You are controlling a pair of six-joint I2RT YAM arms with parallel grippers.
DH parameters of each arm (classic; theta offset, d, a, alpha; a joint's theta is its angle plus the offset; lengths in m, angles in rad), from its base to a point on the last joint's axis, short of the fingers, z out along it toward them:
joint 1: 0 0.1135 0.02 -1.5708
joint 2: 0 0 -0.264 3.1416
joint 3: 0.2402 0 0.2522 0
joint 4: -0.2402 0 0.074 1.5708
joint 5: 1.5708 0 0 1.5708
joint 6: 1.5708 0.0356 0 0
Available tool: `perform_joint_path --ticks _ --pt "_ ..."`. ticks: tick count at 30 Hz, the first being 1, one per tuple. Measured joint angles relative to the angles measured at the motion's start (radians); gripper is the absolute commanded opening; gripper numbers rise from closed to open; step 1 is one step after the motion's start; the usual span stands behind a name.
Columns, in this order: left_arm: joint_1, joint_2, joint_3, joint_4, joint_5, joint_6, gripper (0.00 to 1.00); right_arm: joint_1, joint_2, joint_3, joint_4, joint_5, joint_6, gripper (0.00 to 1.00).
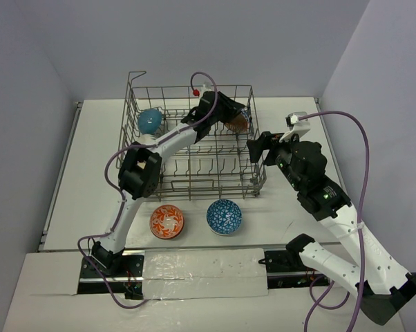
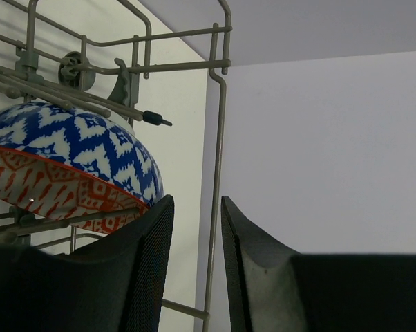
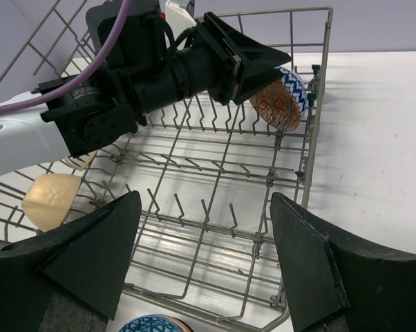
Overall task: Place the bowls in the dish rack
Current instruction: Pick up the bowl from the dish rack.
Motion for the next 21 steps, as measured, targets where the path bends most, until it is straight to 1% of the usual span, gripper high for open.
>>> perform_joint_path --ticks 6,12,21 --pt "-0.003 -0.004 -0.008 0.001 -0.010 0.003 0.39 0.000 0.000 0.000 0.000 0.000 0.003 0.83" --pt "-0.003 -0.071 -0.090 0.002 -0.046 0.023 0.38 0.000 0.000 -0.002 0.001 -0.003 0.003 0.83" --pt "-0.003 -0.121 -0.120 0.008 -0.055 0.032 0.39 0.000 0.001 -0.004 0.001 -0.010 0.003 0.83"
